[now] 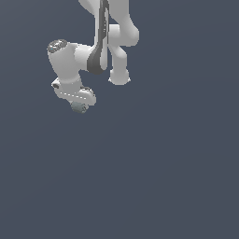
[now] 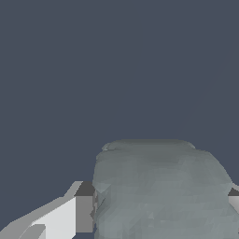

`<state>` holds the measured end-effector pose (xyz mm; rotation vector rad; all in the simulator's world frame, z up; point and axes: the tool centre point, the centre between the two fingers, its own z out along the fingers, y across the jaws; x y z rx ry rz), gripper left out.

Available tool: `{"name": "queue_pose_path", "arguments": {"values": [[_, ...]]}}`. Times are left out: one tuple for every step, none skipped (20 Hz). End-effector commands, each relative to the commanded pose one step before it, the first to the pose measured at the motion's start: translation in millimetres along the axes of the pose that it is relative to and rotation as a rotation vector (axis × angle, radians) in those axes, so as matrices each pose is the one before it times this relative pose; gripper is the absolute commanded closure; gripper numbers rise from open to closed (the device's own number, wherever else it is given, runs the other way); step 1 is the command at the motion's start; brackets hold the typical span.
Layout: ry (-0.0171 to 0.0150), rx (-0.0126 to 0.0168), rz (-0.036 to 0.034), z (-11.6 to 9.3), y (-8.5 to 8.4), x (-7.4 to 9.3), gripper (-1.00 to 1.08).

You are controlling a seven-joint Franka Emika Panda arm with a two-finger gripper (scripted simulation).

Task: Pick up the object and move it to a goal position.

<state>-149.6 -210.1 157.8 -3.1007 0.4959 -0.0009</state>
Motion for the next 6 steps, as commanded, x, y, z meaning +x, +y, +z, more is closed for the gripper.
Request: {"name": "queue_pose_path", "arguments": {"values": [[-0.00044,-0.00004,-0.00154,-2.69,4.82,-2.31,1.08],[0.00005,-0.00069,-0.00006,-0.4,0.56,-0.03,1.08],[0.0,0.0,0.0,-0.02,0.11,0.31,1.08],[0.00005,-0.00068,-0.00008,0.24,-0.63,0.64,1.08],[0.0,0.0,0.0,0.34,-0.58,0.55,1.08],[0.0,0.0,0.0,0.12,-0.22,0.19,1.08]]}}
